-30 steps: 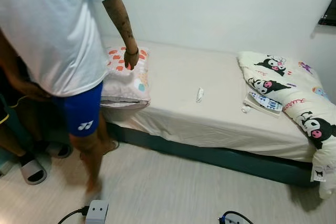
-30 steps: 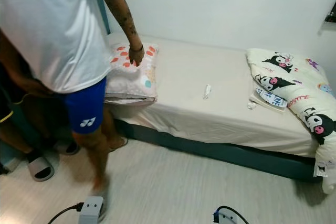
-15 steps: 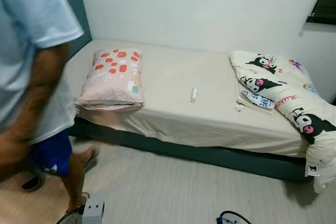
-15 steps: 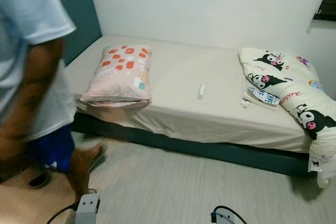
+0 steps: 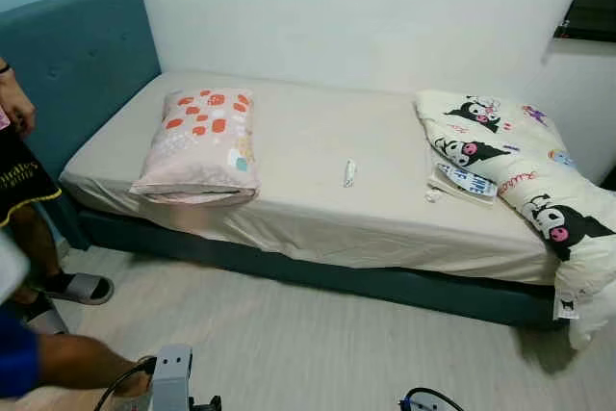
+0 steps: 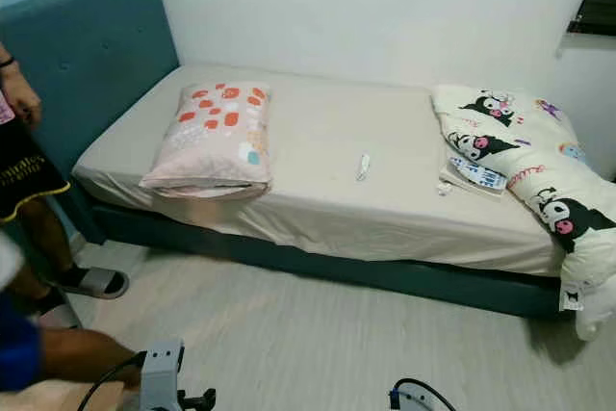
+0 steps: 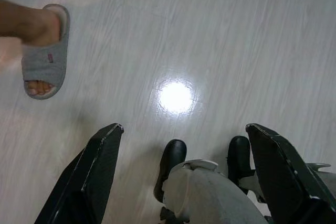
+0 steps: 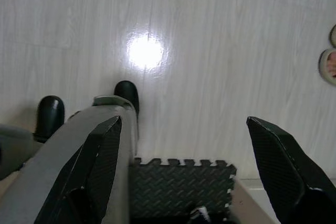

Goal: Clean up the room

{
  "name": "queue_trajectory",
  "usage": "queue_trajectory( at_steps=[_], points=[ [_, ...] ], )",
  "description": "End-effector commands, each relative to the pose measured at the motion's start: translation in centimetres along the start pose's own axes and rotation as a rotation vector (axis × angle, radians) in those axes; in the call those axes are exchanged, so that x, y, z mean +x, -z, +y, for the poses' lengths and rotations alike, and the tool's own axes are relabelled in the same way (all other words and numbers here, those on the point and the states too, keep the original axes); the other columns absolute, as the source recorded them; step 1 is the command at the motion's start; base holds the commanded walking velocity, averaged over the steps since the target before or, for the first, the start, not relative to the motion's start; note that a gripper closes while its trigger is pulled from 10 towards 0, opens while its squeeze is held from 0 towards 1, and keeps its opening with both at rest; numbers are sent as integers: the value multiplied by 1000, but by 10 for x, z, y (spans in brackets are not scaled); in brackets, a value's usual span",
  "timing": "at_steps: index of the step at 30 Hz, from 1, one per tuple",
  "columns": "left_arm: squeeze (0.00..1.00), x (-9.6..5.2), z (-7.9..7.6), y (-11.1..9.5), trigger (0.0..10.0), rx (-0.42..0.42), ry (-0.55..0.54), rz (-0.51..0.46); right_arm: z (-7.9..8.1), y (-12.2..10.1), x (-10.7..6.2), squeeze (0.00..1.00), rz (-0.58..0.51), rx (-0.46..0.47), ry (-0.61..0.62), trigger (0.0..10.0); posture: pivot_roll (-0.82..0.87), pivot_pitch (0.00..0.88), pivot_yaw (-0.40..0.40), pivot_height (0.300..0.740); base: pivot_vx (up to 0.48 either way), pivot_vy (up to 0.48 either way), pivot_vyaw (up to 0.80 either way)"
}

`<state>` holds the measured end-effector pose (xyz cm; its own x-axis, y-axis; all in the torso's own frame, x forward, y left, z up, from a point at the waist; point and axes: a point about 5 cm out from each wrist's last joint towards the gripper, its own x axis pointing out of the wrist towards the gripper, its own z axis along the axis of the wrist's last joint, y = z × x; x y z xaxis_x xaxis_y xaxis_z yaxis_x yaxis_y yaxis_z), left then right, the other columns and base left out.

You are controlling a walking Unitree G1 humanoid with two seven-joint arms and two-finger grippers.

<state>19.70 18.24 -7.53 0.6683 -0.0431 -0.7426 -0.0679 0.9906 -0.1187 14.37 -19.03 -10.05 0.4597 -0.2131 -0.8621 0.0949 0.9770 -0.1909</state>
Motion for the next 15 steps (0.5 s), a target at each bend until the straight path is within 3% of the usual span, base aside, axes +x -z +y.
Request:
queue_trajectory(
  at_steps=[1,6,15],
  points=[
    [0,0,-5,3,10000,13,7,15,0,5,-1,0,0,23,-32,10000,133,23,-56,740,0,0,0],
    [0,0,-7,7,10000,28,0,29,-4,18,-3,0,17,130,-100,10000,130,16,-48,740,0,0,0],
    [0,0,-6,7,10000,35,-9,24,-2,12,-2,0,11,133,-90,10000,109,17,-51,740,0,0,0]
  ],
)
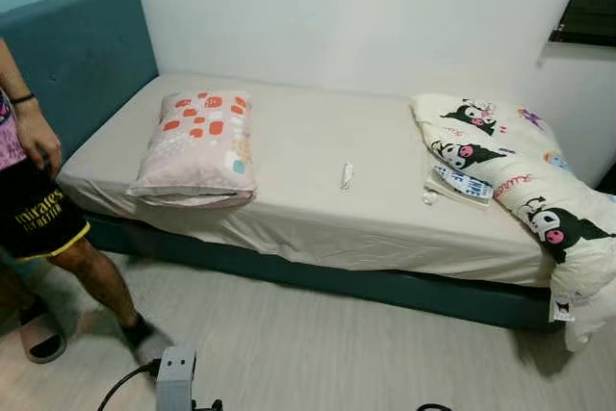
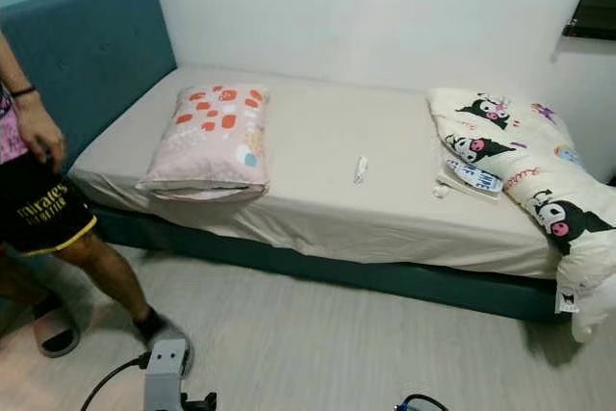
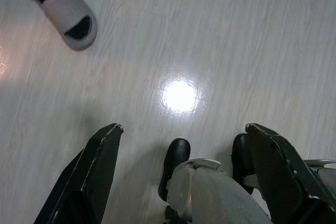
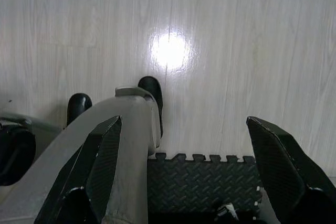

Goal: Clean up the room

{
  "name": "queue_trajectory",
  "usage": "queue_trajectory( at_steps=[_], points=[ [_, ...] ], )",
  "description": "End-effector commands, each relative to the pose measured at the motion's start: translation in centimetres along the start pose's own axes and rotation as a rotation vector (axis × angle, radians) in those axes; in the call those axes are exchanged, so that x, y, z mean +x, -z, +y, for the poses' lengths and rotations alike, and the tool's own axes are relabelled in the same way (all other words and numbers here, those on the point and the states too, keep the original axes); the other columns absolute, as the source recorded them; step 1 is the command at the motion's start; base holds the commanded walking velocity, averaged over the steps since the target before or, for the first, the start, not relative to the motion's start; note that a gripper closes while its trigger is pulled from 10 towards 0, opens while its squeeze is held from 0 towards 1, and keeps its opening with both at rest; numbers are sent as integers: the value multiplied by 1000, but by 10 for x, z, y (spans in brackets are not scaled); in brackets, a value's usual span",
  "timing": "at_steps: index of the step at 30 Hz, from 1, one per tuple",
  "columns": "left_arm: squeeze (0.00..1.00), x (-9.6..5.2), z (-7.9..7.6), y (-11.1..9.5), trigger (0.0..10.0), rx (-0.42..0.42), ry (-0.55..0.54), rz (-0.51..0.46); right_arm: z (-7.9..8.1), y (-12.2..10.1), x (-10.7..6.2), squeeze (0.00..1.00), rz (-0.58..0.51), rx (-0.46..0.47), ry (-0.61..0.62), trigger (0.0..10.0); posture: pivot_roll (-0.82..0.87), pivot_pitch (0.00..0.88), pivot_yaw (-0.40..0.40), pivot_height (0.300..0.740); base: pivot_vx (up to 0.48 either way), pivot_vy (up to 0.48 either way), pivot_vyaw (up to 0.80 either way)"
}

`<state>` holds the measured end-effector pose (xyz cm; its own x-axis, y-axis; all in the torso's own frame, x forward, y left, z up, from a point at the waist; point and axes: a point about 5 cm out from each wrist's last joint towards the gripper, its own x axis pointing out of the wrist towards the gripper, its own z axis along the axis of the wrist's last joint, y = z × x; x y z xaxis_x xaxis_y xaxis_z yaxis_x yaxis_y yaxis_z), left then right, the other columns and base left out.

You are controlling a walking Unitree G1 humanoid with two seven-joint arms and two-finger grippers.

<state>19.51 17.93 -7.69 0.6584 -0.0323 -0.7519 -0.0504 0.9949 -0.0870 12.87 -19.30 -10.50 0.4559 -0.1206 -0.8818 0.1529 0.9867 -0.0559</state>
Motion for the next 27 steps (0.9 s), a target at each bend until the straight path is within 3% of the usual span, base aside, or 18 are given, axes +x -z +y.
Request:
queue_trajectory(
  at_steps=[1,14,21,27],
  points=[
    [0,0,-4,4,10000,0,3,12,1,-3,1,0,-8,18,3,10000,109,17,-51,740,0,0,0],
    [0,2,-4,-5,10000,53,33,7,8,0,0,0,0,54,-25,10000,113,29,-12,740,0,0,0],
    [0,2,-1,-5,10000,-1,32,11,10,-1,0,0,-6,48,-46,10000,125,29,-22,740,0,-378,0],
    [0,0,-1,1,10000,-4,34,27,8,0,0,0,-8,48,-31,10000,128,36,-28,740,0,-431,796]
  ],
)
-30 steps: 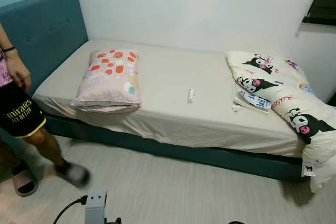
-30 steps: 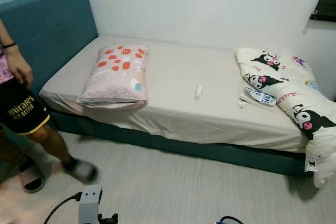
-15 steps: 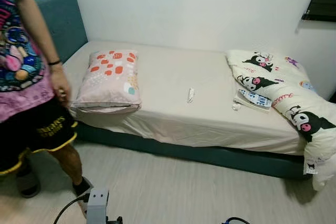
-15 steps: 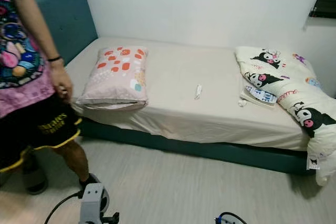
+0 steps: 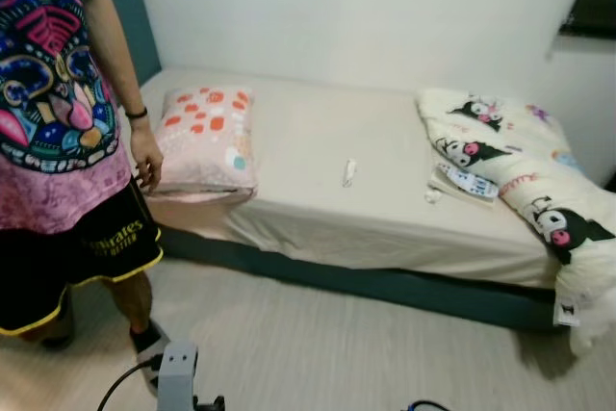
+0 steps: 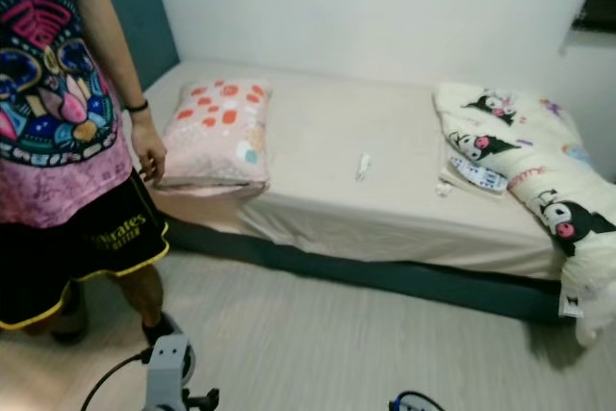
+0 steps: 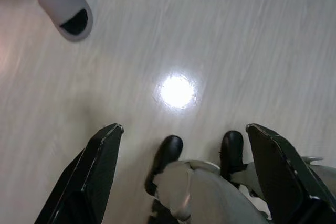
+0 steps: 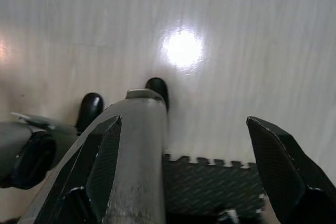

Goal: Clean up the room

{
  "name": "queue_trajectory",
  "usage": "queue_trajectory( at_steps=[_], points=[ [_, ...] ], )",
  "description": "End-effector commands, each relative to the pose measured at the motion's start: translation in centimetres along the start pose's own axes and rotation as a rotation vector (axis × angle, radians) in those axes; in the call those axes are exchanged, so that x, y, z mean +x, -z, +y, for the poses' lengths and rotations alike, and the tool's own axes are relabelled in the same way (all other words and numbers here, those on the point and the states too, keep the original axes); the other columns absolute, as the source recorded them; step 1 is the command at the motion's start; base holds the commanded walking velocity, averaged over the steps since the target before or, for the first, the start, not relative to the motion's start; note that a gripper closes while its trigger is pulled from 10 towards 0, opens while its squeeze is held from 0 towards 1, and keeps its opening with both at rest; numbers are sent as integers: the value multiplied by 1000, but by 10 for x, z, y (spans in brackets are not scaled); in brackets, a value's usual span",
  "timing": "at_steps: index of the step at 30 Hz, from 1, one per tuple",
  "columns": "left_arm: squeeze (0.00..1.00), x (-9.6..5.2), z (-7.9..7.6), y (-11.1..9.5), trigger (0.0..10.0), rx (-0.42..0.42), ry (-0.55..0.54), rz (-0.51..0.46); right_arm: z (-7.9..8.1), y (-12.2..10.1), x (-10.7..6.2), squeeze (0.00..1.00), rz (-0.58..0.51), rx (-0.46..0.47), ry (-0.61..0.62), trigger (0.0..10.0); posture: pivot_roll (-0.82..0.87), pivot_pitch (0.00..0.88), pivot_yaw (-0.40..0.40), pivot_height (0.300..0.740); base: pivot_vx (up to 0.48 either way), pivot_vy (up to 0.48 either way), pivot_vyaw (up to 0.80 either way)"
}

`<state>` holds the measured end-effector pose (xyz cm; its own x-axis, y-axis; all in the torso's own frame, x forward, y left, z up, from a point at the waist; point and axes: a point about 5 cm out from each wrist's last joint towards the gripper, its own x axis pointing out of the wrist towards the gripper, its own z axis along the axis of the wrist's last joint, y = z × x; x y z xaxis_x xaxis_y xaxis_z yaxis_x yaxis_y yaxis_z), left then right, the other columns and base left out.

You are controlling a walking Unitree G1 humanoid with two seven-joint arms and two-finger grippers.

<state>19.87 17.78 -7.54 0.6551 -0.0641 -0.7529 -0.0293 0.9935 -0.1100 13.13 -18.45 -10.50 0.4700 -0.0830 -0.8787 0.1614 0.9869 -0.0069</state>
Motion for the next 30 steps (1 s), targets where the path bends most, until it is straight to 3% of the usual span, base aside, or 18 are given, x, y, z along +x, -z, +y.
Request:
queue_trajectory(
  at_steps=[1,19,23,25,30],
  points=[
    [0,-1,1,5,10000,-7,3,22,-2,1,0,0,3,14,20,10000,128,36,-28,740,0,-431,800],
    [0,1,-5,2,10000,-20,14,17,-5,1,0,0,4,-24,32,10000,115,40,-32,740,0,-431,89],
    [0,1,-3,0,10000,-53,-2,13,-7,2,-1,0,4,-50,74,10000,117,26,-35,740,0,-86,781],
    [0,1,-3,0,10000,-44,-13,15,-27,-30,2,0,-51,-23,101,10000,115,19,-35,740,0,0,0],
    [0,2,-5,-2,10000,-18,1,0,-38,-60,3,0,-104,-9,102,10000,116,22,-32,740,0,0,0]
  ],
)
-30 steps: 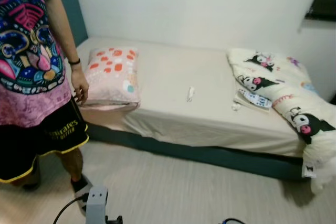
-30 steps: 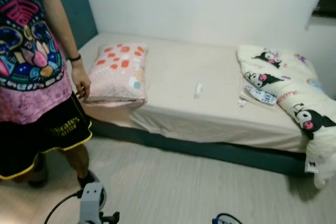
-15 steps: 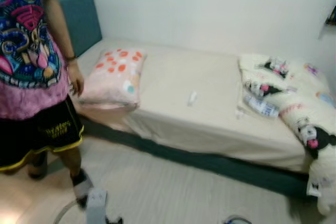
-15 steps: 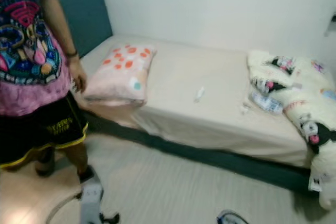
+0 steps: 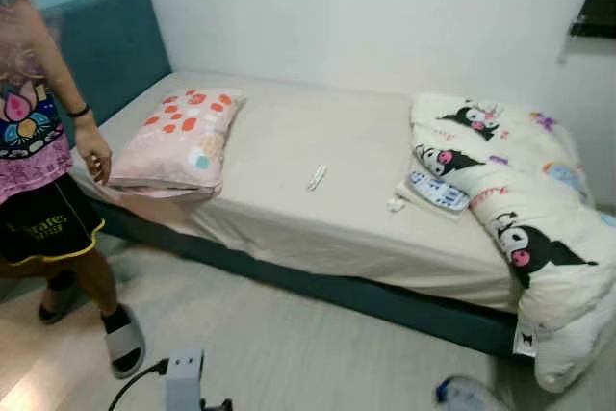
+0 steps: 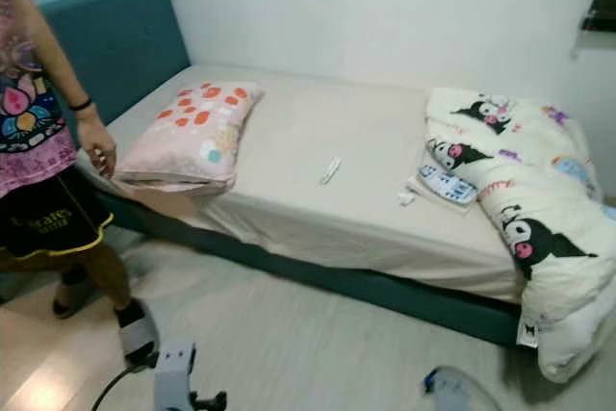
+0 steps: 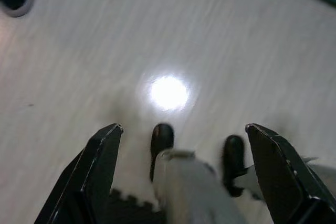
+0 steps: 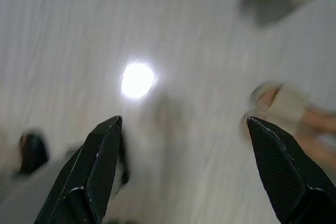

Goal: Clean up the room

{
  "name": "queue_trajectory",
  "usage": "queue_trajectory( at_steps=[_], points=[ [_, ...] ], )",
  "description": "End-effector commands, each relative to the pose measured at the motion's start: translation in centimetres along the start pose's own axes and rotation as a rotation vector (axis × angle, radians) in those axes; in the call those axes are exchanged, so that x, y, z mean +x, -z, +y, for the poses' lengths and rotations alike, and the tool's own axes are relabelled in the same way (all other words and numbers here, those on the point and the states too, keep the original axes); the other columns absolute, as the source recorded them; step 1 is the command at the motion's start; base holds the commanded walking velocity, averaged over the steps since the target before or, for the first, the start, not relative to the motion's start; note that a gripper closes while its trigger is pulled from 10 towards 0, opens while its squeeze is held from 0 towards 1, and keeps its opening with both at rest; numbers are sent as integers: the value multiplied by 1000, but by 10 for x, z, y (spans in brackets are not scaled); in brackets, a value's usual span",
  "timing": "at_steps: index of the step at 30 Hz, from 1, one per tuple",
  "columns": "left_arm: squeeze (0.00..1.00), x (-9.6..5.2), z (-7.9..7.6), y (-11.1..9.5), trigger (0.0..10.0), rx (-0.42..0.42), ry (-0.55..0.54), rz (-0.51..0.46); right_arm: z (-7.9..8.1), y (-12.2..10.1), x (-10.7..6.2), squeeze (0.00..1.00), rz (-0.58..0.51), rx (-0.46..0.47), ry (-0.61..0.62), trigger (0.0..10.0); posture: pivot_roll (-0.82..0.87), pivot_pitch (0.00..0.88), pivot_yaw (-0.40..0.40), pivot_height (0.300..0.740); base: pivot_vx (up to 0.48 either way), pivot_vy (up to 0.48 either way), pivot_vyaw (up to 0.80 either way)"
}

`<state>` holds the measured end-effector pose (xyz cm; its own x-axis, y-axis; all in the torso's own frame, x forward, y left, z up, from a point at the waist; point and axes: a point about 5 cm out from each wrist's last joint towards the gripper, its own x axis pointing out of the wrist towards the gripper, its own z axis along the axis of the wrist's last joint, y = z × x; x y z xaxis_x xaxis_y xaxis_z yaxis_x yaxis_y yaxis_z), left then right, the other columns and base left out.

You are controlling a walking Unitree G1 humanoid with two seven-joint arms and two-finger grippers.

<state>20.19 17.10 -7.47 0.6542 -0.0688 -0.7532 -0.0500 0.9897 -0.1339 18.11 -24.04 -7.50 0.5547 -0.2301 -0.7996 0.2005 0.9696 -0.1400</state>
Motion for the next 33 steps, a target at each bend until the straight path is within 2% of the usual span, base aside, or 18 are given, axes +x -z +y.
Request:
queue_trajectory(
  at_steps=[1,7,12,19,25,27,30,31,33],
  points=[
    [0,0,1,-1,10000,18,3,-4,12,5,0,0,26,31,-39,10000,116,22,-32,740,0,0,0],
    [0,0,1,-1,10000,34,13,-8,13,10,-2,0,21,39,-79,10000,117,22,-27,740,196,0,73],
    [0,0,1,-3,10000,40,15,-12,8,12,-2,0,28,14,-72,10000,114,25,-27,740,455,0,788],
    [0,0,1,-3,10000,32,18,-18,5,8,-1,0,13,29,-68,10000,112,27,-27,740,472,0,788],
    [0,0,0,-2,10000,31,24,-16,5,-8,1,0,-35,19,-78,10000,106,29,-28,740,480,0,793],
    [0,0,-1,-2,10000,33,27,-16,8,-19,2,0,-70,-9,-94,10000,103,25,-30,740,480,0,788],
    [0,0,-1,-2,10000,34,28,-17,9,-23,2,0,-84,-28,-105,10000,103,23,-32,740,480,0,788],
    [0,0,-1,-3,10000,32,27,-20,13,-27,2,0,-94,-91,-131,10000,102,20,-34,740,480,0,788],
    [0,0,-1,-4,10000,32,27,-22,16,-28,2,0,-100,-135,-149,10000,103,18,-35,740,480,0,788]
  ],
)
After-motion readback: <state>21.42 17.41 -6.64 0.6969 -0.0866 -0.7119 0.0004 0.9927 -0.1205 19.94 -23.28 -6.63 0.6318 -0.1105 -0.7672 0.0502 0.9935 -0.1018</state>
